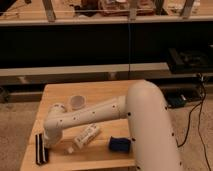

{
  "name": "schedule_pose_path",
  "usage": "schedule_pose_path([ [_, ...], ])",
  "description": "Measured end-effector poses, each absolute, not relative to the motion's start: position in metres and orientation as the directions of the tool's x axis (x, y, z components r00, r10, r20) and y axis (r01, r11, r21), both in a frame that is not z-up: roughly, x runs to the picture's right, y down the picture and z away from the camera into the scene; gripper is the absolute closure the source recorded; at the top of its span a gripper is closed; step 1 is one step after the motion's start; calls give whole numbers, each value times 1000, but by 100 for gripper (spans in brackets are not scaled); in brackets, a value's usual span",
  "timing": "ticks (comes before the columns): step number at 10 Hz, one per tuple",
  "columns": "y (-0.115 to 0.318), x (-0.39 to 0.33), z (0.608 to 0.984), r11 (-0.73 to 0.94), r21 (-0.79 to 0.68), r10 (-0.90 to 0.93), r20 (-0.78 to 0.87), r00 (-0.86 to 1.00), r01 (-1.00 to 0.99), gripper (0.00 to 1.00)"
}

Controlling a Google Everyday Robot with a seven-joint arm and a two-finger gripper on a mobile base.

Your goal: Push the eraser across the table

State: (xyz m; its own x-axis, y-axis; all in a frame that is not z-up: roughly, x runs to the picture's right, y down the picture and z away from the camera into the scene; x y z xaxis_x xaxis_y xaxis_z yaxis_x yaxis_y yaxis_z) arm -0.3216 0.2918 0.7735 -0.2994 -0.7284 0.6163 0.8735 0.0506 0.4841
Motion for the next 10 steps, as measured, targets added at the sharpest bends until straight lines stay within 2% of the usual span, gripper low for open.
schedule_pose_path([
  [7, 305, -381, 747, -10, 616, -685, 569, -454, 787, 97],
  [10, 307, -384, 742, -33, 629, -678, 557, -480, 776, 97],
])
